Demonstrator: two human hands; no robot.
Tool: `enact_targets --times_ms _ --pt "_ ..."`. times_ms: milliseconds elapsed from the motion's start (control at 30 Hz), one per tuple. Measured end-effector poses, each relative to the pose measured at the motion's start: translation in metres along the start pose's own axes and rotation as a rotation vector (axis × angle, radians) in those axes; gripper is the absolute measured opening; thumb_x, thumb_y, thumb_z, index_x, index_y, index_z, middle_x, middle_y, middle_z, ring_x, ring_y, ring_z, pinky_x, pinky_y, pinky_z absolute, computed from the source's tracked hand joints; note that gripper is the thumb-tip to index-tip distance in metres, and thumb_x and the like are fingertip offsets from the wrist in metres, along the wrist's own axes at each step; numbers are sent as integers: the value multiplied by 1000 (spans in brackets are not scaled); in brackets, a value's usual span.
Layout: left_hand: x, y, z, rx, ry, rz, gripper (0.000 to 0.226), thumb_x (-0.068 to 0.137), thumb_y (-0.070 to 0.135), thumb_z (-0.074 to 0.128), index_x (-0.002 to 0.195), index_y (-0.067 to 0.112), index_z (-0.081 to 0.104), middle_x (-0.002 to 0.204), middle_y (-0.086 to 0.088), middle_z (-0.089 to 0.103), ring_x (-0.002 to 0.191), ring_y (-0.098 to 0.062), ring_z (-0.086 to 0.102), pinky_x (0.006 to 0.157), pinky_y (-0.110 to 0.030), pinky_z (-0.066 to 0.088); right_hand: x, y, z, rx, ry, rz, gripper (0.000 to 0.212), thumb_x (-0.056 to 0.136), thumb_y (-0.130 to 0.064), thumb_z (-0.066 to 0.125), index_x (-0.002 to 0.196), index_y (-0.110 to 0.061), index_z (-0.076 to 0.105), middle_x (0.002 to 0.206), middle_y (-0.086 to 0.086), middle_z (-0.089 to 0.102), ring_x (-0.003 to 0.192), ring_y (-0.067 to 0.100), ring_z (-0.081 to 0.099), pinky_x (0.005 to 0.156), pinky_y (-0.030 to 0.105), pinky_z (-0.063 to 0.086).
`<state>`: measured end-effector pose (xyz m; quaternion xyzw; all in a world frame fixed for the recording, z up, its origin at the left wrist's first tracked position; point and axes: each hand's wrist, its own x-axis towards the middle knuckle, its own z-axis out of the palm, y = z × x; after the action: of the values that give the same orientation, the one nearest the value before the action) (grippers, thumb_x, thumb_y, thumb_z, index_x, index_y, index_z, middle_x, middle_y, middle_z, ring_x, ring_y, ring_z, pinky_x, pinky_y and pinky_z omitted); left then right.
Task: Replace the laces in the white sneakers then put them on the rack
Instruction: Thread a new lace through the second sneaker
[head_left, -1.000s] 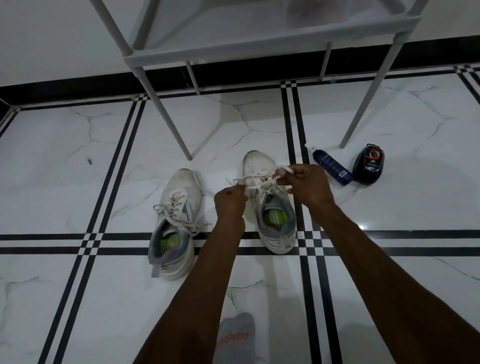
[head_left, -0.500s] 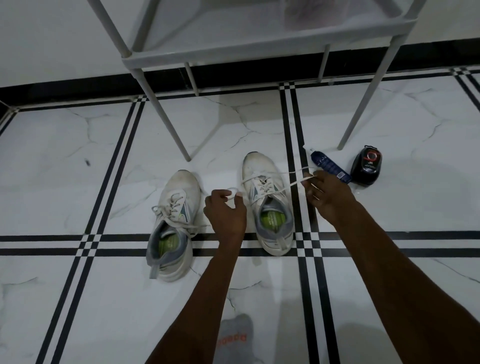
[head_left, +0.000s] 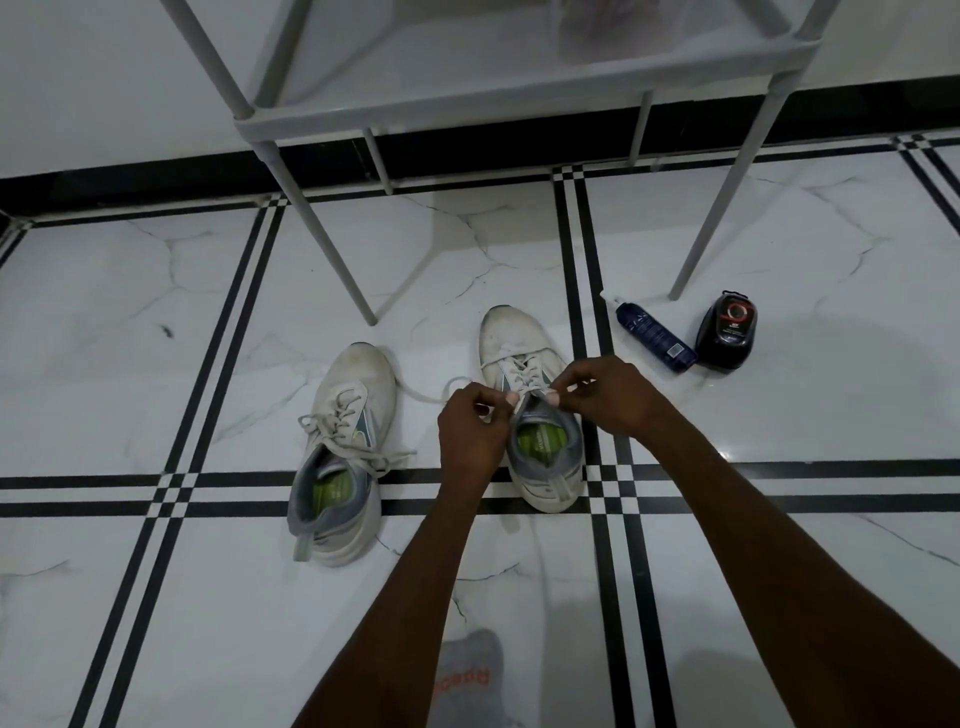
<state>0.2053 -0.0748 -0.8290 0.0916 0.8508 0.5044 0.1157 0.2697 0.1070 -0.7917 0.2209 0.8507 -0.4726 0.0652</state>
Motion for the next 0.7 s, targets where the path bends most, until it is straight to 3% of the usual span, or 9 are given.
enact_targets --times_ms 100,200,400,467,567,633,700 --pt "-1 0 -1 7 -35 -53 24 93 34 71 89 10 68 86 1 70 83 -10 65 74 -22 49 1 3 3 36 30 3 19 78 -31 83 72 -21 69 92 -5 74 87 4 65 75 20 48" --pt "-2 -1 -1 45 -35 -21 20 97 27 67 93 8 66 88 -2 70 83 -14 65 70 -19 46 -2 1 2 21 10 13 20 83 -33 79 78 -15 71 95 -3 74 84 3 63 67 18 44" --pt "-2 1 -6 125 -21 19 16 98 21 65 89 7 64 88 -3 70 80 -16 64 72 -25 46 -5 2 6 -64 62 49 17 86 -36 76 81 -20 72 95 -6 72 89 5 61 77 21 41" --pt "-2 2 -8 245 -58 43 18 99 28 61 89 13 61 93 -1 67 86 -19 63 79 -34 48 -5 0 4 -110 48 48 19 87 -37 74 81 -19 71 92 -6 69 87 7 59 70 18 41" --pt "0 9 -17 447 -185 2 28 102 43 52 80 26 54 100 3 62 98 -21 58 91 -43 41 -6 -5 -2 -187 -99 43 33 94 -46 62 76 -18 65 80 -5 61 81 12 57 63 17 38" --pt "3 17 -26 406 -244 -45 34 102 48 49 73 31 52 101 5 60 101 -21 57 97 -44 37 -8 -12 -8 -49 -182 68 45 97 -52 52 78 -14 66 81 1 64 82 17 59 70 25 45" --pt "8 30 -34 171 -242 -75 29 99 51 50 80 32 61 101 6 65 99 -15 60 98 -40 42 -8 -22 -16 167 -151 99 52 99 -56 46 94 -12 73 98 5 71 92 20 62 81 34 49"
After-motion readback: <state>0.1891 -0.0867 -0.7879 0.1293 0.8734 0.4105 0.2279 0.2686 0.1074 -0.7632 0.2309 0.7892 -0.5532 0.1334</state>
